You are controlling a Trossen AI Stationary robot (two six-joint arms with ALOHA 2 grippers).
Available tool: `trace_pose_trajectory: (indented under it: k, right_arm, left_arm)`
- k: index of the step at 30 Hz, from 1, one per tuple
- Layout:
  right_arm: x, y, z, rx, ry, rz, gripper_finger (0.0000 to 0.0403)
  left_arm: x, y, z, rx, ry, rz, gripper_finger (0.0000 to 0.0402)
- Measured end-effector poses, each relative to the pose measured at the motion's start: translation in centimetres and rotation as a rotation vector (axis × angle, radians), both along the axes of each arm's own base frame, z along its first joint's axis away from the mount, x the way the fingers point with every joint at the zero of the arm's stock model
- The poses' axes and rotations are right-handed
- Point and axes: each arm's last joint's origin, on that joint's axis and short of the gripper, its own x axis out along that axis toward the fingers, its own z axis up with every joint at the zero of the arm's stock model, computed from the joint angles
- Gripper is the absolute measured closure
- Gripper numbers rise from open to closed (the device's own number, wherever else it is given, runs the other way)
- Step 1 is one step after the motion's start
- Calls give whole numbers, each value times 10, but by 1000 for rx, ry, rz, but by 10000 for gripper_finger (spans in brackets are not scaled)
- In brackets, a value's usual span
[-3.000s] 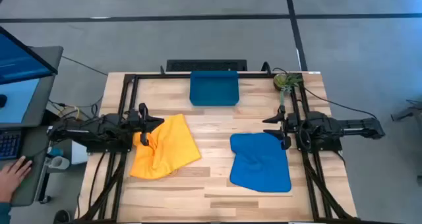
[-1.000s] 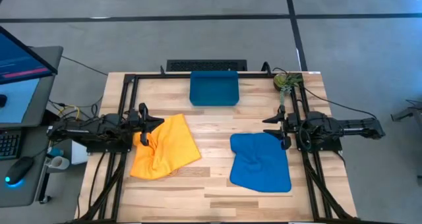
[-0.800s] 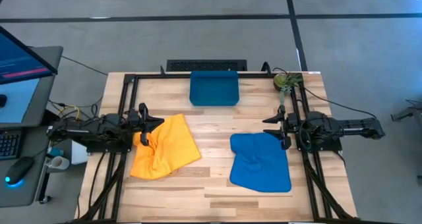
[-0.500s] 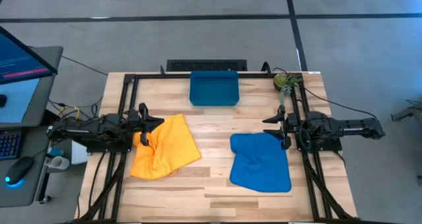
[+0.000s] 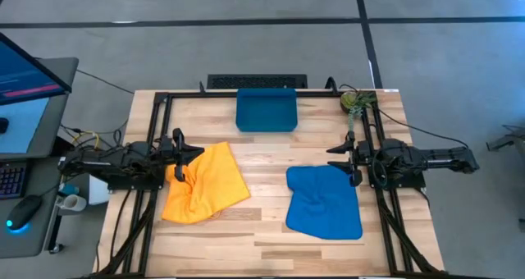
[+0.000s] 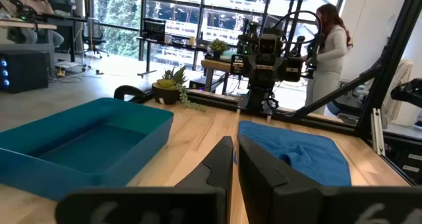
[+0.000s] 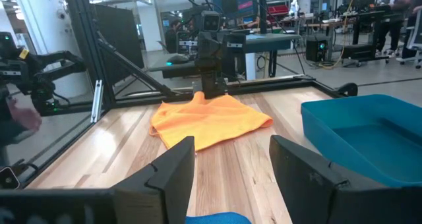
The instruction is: Roll microfiber towels into tight, uniform cylinder then place into a basket
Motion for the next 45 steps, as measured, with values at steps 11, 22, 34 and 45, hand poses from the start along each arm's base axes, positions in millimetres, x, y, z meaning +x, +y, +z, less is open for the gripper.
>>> trace_pose_trajectory:
  k: [11, 22, 34, 45]
  right_arm:
    - [0, 0, 0, 0, 0, 0, 184]
    - [0, 0, 0, 0, 0, 0, 184]
    - [0, 0, 0, 0, 0, 0, 184]
    - [0, 0, 0, 0, -1, 1, 184]
  left_arm:
    - [0, 0, 0, 0, 0, 0, 391]
    - [0, -1, 0, -42, -7, -50, 391]
    - [1, -6, -1, -66, 7, -213, 326]
    - [1, -5, 0, -120, -14, -189, 203]
